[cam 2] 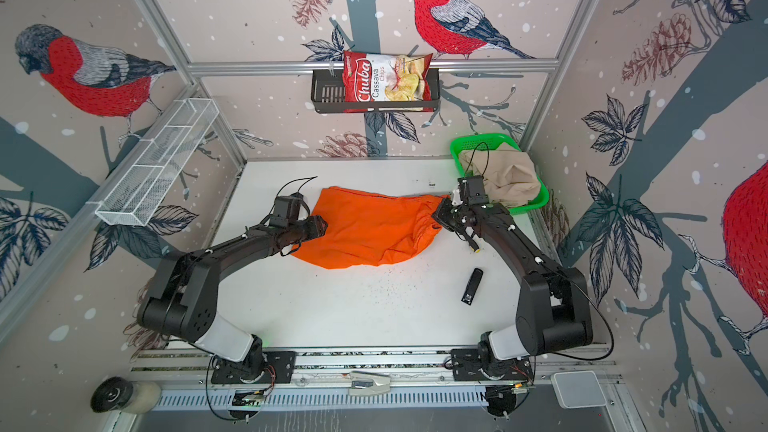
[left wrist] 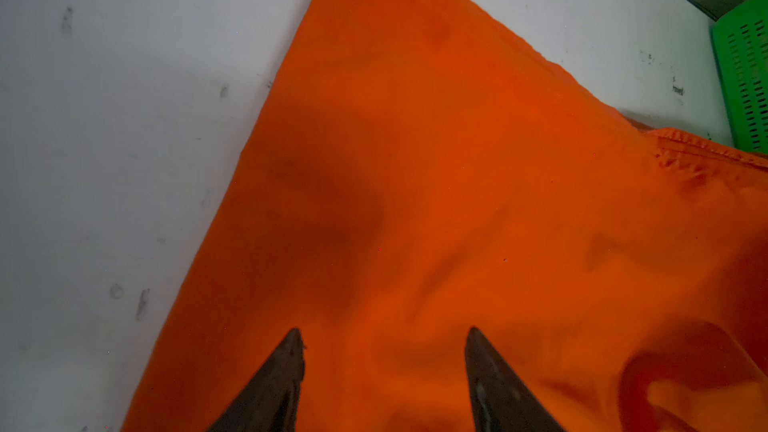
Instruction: Fold and stack the shorts
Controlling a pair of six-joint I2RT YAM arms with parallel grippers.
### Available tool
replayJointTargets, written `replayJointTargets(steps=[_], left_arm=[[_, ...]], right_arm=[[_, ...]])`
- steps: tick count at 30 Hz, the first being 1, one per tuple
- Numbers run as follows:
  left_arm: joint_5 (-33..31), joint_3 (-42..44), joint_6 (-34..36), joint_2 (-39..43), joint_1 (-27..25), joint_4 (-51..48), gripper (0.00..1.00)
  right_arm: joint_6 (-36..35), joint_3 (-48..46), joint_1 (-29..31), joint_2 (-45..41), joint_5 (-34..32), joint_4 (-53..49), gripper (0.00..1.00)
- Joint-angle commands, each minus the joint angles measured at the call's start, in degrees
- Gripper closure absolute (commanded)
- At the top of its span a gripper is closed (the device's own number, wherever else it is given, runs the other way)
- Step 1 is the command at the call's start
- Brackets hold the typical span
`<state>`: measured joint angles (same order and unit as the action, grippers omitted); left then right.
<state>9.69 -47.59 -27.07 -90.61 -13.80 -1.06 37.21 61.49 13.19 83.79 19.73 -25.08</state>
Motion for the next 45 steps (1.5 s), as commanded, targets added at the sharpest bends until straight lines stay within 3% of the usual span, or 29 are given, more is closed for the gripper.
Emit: replayJointTargets(steps=[1,12,20,28,35,45], left_arm=[[2.47,0.08,-1.21,-0.52,0.14,-0.17,0.39],[1.2,-0.26,-1.51,-1.84,0.59,1.57,0.39],[2.17,-6.34,-1.16,-6.89,1.63,2.97,0.4],[8.56,-9.24,-0.58,-12.44,1.67,3.07,0.42],[8.26,-7.46,-0.34,-10.44,1.68,2.92,0.43],[9.4,-3.1,0.0,-6.62,1.67,3.45,0.43]], right_arm=[[-2.64,2.48,0.08,0.37,-2.15,-2.57,0.79],[-4.76,6.71,0.7,-0.18,-2.54,-3.95,0.8],[-9.27,11.15,0.66,1.76,-0.38,-9.59,0.8],[-13.74,14.0,0.68,1.78,2.17,-17.32,0.81],[-16.31,11.4,-0.45,-3.55,1.37,-23.26,0.82],[-20.99,11.14,-7.65,-7.16,-3.52,-28.92,0.82]])
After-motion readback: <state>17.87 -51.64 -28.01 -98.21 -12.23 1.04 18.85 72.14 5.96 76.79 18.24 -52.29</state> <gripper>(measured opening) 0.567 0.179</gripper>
